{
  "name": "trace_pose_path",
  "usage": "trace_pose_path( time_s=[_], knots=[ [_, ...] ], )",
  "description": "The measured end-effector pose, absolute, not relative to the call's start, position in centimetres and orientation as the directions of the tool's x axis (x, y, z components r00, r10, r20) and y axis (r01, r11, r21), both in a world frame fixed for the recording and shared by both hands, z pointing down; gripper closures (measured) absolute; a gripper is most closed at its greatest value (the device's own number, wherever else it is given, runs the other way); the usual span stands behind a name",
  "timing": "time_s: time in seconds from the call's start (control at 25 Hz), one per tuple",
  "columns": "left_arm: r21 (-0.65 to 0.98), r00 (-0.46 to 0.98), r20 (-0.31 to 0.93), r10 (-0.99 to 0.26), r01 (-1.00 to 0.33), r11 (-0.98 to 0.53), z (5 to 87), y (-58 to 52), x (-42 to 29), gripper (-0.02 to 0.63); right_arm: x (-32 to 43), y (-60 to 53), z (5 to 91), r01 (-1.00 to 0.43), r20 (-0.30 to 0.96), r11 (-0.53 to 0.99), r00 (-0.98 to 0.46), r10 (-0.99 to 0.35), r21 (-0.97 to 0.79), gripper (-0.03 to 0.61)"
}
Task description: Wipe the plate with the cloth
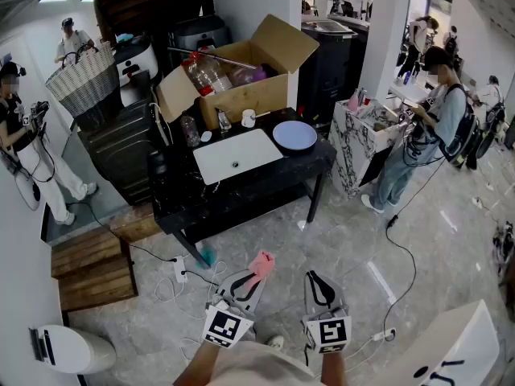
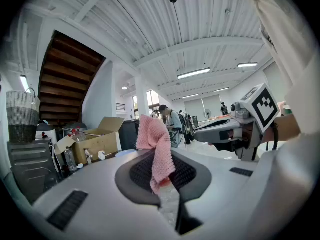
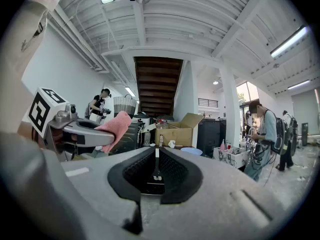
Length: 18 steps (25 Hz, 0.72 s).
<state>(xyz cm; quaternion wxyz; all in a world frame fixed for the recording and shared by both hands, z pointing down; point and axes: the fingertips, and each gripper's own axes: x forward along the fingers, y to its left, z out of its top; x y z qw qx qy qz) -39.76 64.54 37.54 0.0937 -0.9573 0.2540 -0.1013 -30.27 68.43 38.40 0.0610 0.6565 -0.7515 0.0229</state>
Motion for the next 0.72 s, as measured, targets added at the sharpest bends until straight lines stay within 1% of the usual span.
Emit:
trace_pose_path(
  time_s=[0.12,0.36,0.72],
  knots=[
    [-0.231,0.85,0.146,-0.505,-0.467,-0.853,38.0,64.0,-39.7,0.58,-30.2,67.7,38.8,-0.991,0.098,0.131,-0.129,-0.987,0.015,0.552],
    [-0.167,0.847,0.152,-0.51,-0.487,-0.857,38.9,61.3,-39.7,0.58,-30.1,65.0,39.2,-0.994,0.104,0.112,-0.111,-0.988,0.011,0.552],
    [-0.127,0.872,0.17,-0.459,-0.442,-0.888,39.7,53.3,-37.0,0.58,-27.8,57.3,39.3,-0.998,0.112,0.058,-0.055,-0.992,0.027,0.552]
  ],
)
